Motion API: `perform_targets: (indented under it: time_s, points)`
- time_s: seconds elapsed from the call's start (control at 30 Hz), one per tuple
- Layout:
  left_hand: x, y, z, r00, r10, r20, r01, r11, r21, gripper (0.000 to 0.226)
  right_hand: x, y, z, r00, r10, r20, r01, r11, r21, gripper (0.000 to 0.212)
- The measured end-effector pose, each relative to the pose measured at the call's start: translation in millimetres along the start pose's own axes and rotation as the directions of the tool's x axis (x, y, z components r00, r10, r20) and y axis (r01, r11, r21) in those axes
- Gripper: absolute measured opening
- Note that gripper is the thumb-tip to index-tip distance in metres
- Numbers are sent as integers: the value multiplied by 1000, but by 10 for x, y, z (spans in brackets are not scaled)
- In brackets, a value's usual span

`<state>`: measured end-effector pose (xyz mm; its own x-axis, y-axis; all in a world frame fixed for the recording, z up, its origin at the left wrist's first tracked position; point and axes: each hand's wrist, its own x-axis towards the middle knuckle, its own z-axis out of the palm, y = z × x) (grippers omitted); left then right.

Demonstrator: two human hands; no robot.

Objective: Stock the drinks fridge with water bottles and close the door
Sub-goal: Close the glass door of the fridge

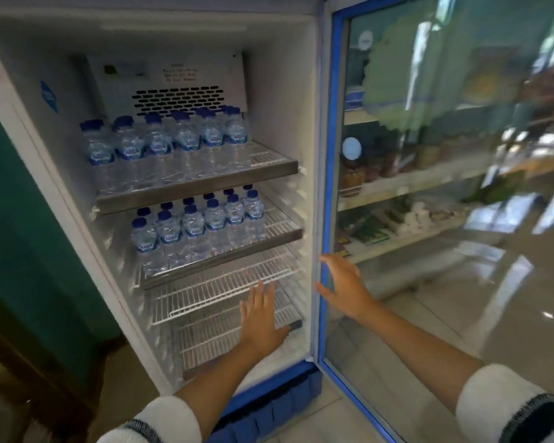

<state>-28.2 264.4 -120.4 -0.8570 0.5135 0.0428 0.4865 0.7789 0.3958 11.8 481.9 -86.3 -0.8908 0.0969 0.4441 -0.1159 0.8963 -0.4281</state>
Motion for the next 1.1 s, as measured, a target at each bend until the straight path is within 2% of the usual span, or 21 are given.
perform_targets:
  time_s: [0.23,0.47,0.6,0.67,0.77,0.87,0.97,1.1]
  points:
    - [-415,1084,330,984,175,24,-170,975,-143,103,-892,102,-1065,997,-9,74,36,931,-362,55]
    - [-713,2459,595,945,327,-25,-325,926,-194,111,-1695,329,-2328,974,-217,-58,133,764,-631,44]
    - [-1025,3371,841,946,321,-42,-318,894,-316,150,-2187,351,-2993,865,-477,-159,209,628,-749,22]
    - [-1205,3855,1012,949,307,-77,-314,882,-351,157,-2395,395,-3307,828,-536,-165,203,560,-803,20]
    - [-1383,4464,1152,971,205,-119,-237,879,-414,147,-2499,573,-3666,879,-448,-163,102,509,-855,35]
    - [-1353,4789,1216,982,43,-182,-115,907,-405,139,-2483,740,-3850,945,-311,-101,78,513,-855,65]
    - [-1215,4742,1245,963,-57,-262,-42,933,-357,127,-2464,746,-3809,956,-290,-47,148,613,-776,70]
    - [-1313,4600,1312,901,107,-421,-185,971,-151,104,-2511,673,-3712,959,-272,-79,164,760,-629,61]
